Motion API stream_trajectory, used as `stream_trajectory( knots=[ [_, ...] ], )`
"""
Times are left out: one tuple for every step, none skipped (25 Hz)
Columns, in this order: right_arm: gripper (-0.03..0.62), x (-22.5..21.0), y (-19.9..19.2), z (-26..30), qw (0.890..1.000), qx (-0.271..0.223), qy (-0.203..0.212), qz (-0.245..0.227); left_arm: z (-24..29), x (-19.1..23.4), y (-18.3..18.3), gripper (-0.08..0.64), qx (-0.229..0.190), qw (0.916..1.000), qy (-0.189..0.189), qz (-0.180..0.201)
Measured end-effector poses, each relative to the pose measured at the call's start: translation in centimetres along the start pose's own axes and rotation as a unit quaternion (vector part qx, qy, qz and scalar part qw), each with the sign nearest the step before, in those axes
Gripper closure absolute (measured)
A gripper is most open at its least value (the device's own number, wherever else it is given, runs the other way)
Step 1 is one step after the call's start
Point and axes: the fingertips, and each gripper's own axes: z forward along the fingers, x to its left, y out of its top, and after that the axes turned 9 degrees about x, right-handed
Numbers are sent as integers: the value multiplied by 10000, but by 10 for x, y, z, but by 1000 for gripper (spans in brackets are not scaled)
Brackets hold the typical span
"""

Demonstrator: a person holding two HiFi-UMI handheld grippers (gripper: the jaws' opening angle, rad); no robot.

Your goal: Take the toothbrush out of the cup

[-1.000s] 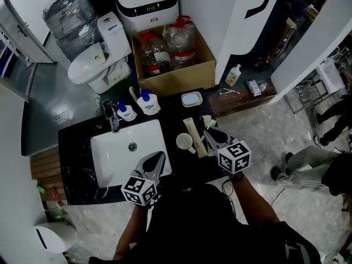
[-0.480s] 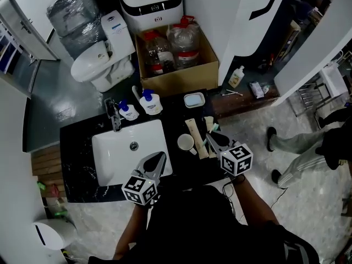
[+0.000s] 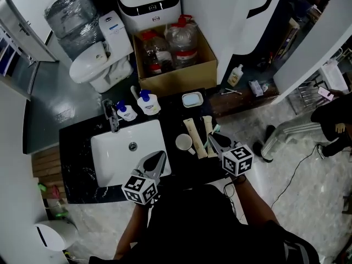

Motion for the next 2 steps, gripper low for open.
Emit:
stream_trajectory(
  knots=[
    [555, -1, -1, -1, 10000, 8, -4, 3, 1, -1, 0, 551, 0, 10000, -6, 2],
    [555, -2, -2, -2, 10000, 18, -8, 6, 1, -2, 0, 551, 2, 10000, -13, 5]
  ],
)
